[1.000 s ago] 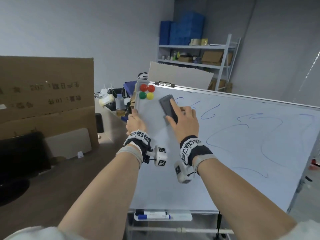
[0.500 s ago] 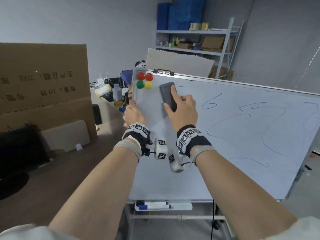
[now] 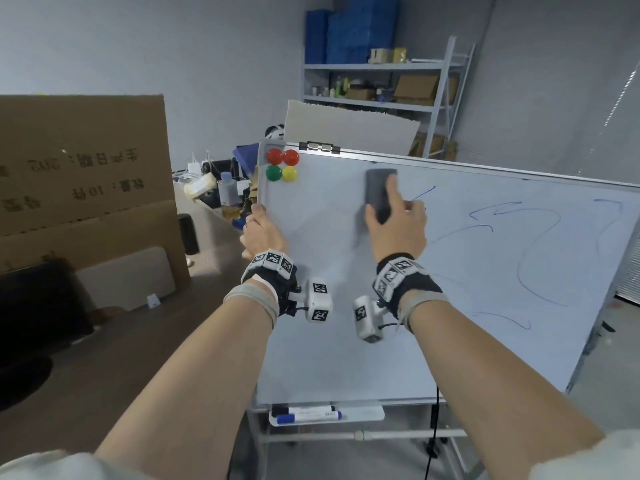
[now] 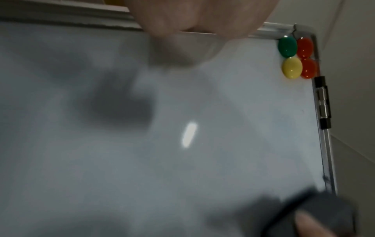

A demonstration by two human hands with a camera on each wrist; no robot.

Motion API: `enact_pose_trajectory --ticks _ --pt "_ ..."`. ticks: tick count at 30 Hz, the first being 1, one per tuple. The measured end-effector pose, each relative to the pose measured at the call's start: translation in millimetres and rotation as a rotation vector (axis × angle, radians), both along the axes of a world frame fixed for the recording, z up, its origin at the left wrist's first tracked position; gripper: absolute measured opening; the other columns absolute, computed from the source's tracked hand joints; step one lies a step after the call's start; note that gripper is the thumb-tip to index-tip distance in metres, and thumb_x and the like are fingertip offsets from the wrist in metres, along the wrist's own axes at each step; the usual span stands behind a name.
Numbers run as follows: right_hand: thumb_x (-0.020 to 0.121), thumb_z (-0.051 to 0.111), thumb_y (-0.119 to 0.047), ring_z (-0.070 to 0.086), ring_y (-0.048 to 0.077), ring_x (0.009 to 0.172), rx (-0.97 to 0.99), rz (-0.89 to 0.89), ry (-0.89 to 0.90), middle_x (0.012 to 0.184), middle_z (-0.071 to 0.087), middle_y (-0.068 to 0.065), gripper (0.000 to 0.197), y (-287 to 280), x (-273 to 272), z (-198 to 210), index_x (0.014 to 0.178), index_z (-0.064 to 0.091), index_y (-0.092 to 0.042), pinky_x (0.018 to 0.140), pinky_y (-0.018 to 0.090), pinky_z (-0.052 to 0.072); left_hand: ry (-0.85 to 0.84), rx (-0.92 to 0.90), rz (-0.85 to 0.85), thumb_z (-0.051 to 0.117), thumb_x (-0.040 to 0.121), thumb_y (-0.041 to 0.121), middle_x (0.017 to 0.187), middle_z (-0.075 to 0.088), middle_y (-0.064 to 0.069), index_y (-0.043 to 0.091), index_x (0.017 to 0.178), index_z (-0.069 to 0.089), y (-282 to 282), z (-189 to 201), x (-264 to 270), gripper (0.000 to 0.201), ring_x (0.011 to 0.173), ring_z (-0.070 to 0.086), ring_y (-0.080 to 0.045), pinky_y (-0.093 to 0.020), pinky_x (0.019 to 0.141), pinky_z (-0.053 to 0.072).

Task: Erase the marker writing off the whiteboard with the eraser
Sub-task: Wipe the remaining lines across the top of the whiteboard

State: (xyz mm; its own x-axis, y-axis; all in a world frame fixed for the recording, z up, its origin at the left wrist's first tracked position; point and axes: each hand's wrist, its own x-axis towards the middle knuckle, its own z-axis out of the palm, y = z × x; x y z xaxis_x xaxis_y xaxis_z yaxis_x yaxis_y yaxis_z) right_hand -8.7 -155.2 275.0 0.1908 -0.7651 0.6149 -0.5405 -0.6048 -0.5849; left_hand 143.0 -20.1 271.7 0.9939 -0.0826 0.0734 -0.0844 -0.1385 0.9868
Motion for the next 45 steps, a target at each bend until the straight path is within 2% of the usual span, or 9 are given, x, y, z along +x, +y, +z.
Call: enact_pose_trajectory --ticks 4,10,17,22,24,30,34,39,45 --pt "0.091 0.054 -0.057 0.052 0.033 0.107 0.212 -0.181 -0.143 0.116 0.046 0.010 0.065 -14 -17 -17 0.149 0.024 -0.048 0.066 0.036 0.040 -0.006 0.002 0.053 0.017 0.102 0.047 0.128 0.062 -0.009 0.016 0.120 0.063 -2 -2 -5 0.058 0.125 0.044 -0.031 -0.047 0.108 0.022" --pt "0.090 0.056 -0.059 0.048 0.022 0.106 -0.075 0.165 0.105 0.119 0.045 0.004 0.063 14 0 -3 0.145 0.027 -0.054 0.078 0.037 0.051 -0.008 0.010 0.065 0.018 0.101 0.049 0.130 0.059 -0.010 0.018 0.125 0.061 2 -4 -2 0.058 0.128 0.042 -0.031 -0.047 0.110 0.021" --pt "0.098 0.048 -0.050 0.048 0.039 0.112 0.284 -0.295 -0.094 0.125 0.044 0.018 0.066 -40 -51 -20 0.154 0.014 -0.041 0.067 0.041 0.039 -0.034 0.006 0.128 0.019 0.101 0.048 0.126 0.063 -0.008 0.017 0.120 0.063 -3 -8 -11 0.057 0.125 0.044 -0.030 -0.045 0.108 0.021" --pt "0.093 0.056 -0.052 0.045 0.025 0.107 -0.102 0.181 0.104 0.121 0.045 0.007 0.064 -5 -19 -8 0.149 0.025 -0.049 0.081 0.036 0.046 -0.023 0.008 0.193 0.020 0.100 0.050 0.126 0.063 -0.008 0.017 0.119 0.064 -2 -8 -8 0.058 0.123 0.048 -0.031 -0.046 0.107 0.023" --pt "0.094 0.054 -0.053 0.047 0.026 0.103 -0.258 0.201 0.173 0.119 0.047 0.007 0.063 -7 -16 4 0.150 0.027 -0.046 0.081 0.037 0.048 -0.019 0.001 0.207 0.020 0.100 0.050 0.128 0.063 -0.010 0.016 0.120 0.063 -2 -9 -8 0.058 0.124 0.047 -0.032 -0.046 0.107 0.023" --pt "0.099 0.045 -0.047 0.044 0.033 0.109 0.138 -0.190 -0.132 0.127 0.044 0.014 0.063 -55 -45 -11 0.155 0.016 -0.041 0.076 0.048 0.055 -0.015 0.017 0.172 0.020 0.101 0.050 0.129 0.061 -0.014 0.015 0.121 0.061 -6 -11 -12 0.058 0.125 0.048 -0.036 -0.049 0.110 0.028" --pt "0.096 0.050 -0.048 0.042 0.030 0.113 0.087 -0.065 -0.125 0.127 0.043 0.011 0.065 -53 -49 -14 0.153 0.021 -0.041 0.075 0.043 0.053 -0.025 0.068 0.350 0.033 0.098 0.046 0.133 0.057 -0.009 0.017 0.127 0.058 -16 -6 -26 0.048 0.127 0.048 -0.031 -0.048 0.111 0.026" --pt "0.096 0.052 -0.047 0.044 0.023 0.103 -0.104 0.088 -0.091 0.121 0.043 0.005 0.057 -65 -65 -4 0.149 0.032 -0.043 0.074 0.039 0.052 -0.511 0.246 0.302 0.047 0.088 0.038 0.159 0.023 0.001 0.022 0.152 0.022 -65 26 -88 0.071 0.147 0.023 -0.022 -0.045 0.118 0.013" --pt "0.095 0.056 -0.043 0.047 0.028 0.106 -0.006 0.066 -0.131 0.124 0.041 0.006 0.064 -129 -116 -15 0.149 0.022 -0.048 0.081 0.044 0.052 -0.795 0.419 -0.038 0.034 0.096 0.032 0.162 0.014 0.011 0.036 0.152 0.022 -148 73 -140 0.057 0.152 0.001 -0.018 -0.046 0.123 -0.003"
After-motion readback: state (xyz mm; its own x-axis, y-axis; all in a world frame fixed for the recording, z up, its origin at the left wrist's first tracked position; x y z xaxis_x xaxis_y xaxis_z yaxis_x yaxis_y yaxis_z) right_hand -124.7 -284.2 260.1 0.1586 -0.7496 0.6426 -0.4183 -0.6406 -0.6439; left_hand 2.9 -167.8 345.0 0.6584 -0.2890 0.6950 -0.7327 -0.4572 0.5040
